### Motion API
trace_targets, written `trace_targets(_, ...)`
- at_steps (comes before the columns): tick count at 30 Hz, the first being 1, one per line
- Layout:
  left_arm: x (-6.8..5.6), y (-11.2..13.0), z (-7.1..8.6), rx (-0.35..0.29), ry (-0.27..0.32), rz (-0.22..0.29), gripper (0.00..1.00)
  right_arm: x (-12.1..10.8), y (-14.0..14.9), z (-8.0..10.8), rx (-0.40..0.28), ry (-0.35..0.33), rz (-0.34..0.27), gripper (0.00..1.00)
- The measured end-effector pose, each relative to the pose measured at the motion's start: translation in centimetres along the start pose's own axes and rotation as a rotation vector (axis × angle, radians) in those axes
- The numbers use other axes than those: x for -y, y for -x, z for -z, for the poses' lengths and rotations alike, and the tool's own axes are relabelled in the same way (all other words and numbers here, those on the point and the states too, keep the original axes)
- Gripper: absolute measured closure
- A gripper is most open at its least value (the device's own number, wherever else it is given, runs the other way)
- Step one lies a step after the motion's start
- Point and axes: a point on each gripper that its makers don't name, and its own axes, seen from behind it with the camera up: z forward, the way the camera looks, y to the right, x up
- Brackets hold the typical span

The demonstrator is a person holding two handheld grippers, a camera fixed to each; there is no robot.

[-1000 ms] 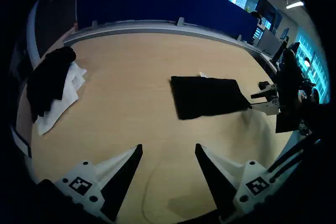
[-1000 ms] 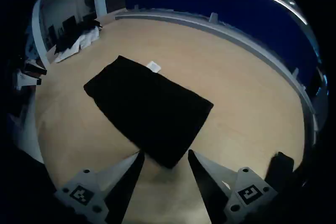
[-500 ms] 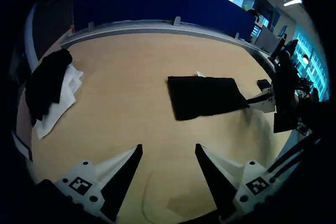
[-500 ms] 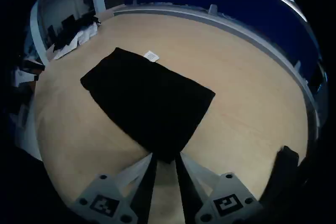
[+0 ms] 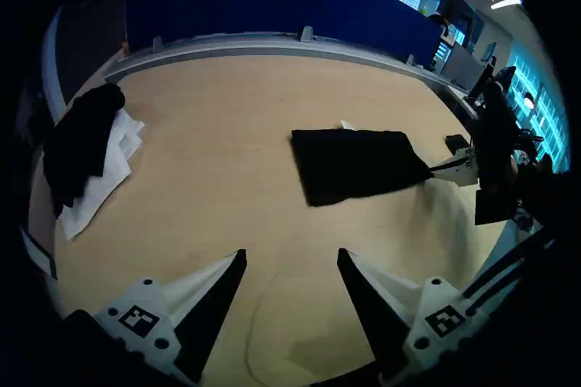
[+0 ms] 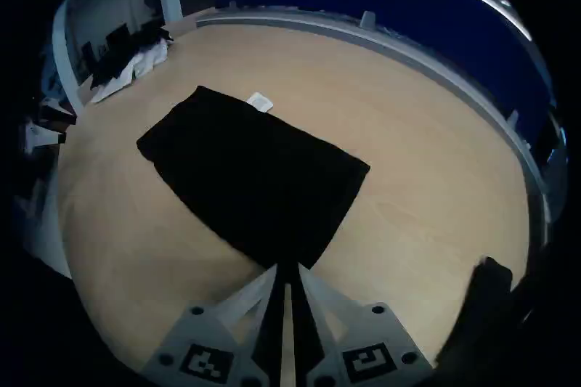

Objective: Fold towel

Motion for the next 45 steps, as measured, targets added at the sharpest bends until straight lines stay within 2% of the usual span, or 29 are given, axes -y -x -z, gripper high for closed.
trace_targets(8, 0.1, -0.4, 0.2, -0.008, 0.003, 0.001, 0.07, 0.1, -4.1, 2.0, -0.072, 0.003, 0.028, 0.95)
trace_targets(14, 0.2, -0.6, 0.5, -0.013, 0.003, 0.004, 0.07, 1.0, -9.8, 3.7, -0.16, -0.007, 0.067, 0.95)
trace_targets(18, 0.3, -0.6, 0.6, -0.015, 0.002, 0.006, 0.07, 1.6, -12.6, 4.2, -0.196, -0.017, 0.088, 0.95)
trace_targets(26, 0.5, -0.6, 1.1, -0.024, 0.002, 0.017, 0.07, 2.2, -13.9, 3.7, -0.19, -0.026, 0.115, 0.95)
trace_targets(33, 1.0, -0.3, 1.4, -0.026, -0.002, 0.026, 0.07, 3.8, -15.2, 2.9, -0.192, -0.045, 0.146, 0.95)
trace_targets(39, 1.1, -0.4, 1.8, -0.035, -0.005, 0.037, 0.07, 6.2, -16.9, 1.9, -0.198, -0.078, 0.196, 0.95)
trace_targets(45, 1.2, -0.2, 2.3, -0.045, -0.007, 0.058, 0.07, 9.5, -18.6, 0.7, -0.194, -0.124, 0.26, 0.95)
